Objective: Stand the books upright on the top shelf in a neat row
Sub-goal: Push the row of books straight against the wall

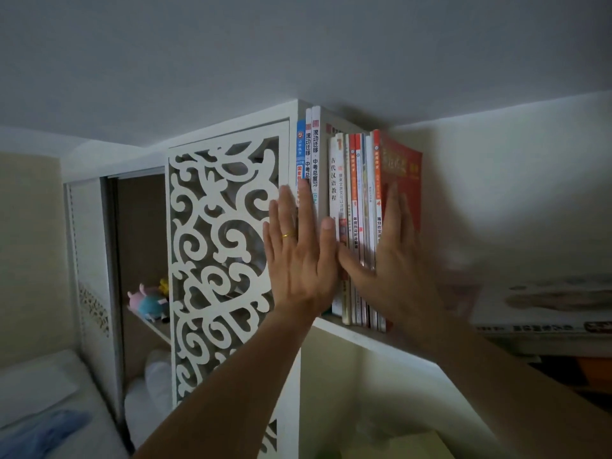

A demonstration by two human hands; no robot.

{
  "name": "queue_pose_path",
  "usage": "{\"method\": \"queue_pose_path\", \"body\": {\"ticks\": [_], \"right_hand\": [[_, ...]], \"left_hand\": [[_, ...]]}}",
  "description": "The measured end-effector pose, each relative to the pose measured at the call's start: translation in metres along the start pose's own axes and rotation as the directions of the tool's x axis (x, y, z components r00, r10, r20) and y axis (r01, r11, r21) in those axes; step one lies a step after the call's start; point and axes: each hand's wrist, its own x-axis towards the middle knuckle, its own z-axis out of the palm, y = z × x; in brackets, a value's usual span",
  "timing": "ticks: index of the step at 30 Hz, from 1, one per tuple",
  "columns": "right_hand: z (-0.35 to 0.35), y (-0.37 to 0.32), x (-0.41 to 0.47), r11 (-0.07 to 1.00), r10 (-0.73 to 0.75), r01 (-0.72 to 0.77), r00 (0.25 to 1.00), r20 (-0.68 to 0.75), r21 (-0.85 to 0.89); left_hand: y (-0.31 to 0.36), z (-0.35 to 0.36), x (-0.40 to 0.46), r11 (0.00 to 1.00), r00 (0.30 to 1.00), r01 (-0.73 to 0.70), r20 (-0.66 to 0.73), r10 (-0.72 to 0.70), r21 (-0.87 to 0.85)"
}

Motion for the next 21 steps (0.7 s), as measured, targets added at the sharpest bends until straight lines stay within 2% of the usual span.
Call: {"method": "queue_pose_path", "body": {"ticks": [1, 2, 5, 6, 8, 11, 14, 15, 17, 19, 21], "right_hand": [[0.003, 0.001, -0.006, 0.995, 0.057, -0.057, 0.998, 0.000, 0.076], [0.006, 0.002, -0.010, 0.980, 0.135, -0.133, 0.991, -0.002, 0.146], [0.009, -0.001, -0.015, 0.900, 0.306, -0.307, 0.951, 0.052, 0.308], [0.009, -0.001, -0.014, 0.890, 0.308, -0.313, 0.949, 0.068, 0.331], [0.009, 0.000, -0.009, 0.891, 0.274, -0.288, 0.957, 0.092, 0.351], [0.013, 0.006, -0.002, 0.894, 0.267, -0.292, 0.956, 0.118, 0.341], [0.008, 0.010, 0.004, 0.885, 0.255, -0.303, 0.951, 0.177, 0.353], [0.003, 0.011, 0.008, 0.883, 0.257, -0.311, 0.947, 0.193, 0.352], [-0.011, 0.011, 0.015, 0.895, 0.265, -0.321, 0.941, 0.210, 0.308], [-0.025, 0.006, 0.021, 0.935, 0.242, -0.262, 0.964, 0.109, 0.238], [-0.034, -0.006, 0.023, 0.961, 0.204, -0.193, 0.978, -0.036, 0.197]], "left_hand": [[-0.005, 0.002, -0.011, 0.993, 0.993, -0.114, -0.028, 0.115, 0.032], [-0.007, 0.003, -0.018, 0.987, 0.988, -0.156, -0.018, 0.156, 0.025], [0.005, -0.002, -0.019, 0.999, 0.997, 0.000, 0.072, 0.003, -0.049], [0.005, -0.003, -0.017, 0.998, 0.997, 0.041, 0.065, -0.038, -0.040], [0.002, -0.002, -0.013, 0.999, 0.997, 0.022, 0.071, -0.024, 0.026], [-0.008, 0.002, -0.013, 1.000, 0.997, 0.006, 0.080, -0.007, 0.016], [-0.014, 0.003, -0.021, 0.979, 0.979, -0.202, 0.021, 0.202, 0.015], [-0.009, -0.003, -0.018, 0.983, 0.985, -0.168, 0.011, 0.170, -0.079], [0.003, -0.017, -0.009, 0.967, 0.997, 0.076, -0.011, -0.081, -0.244], [0.011, -0.023, -0.002, 0.923, 0.949, 0.292, -0.045, -0.312, -0.250], [0.012, -0.024, -0.003, 0.894, 0.923, 0.370, -0.007, -0.384, -0.255]]}}
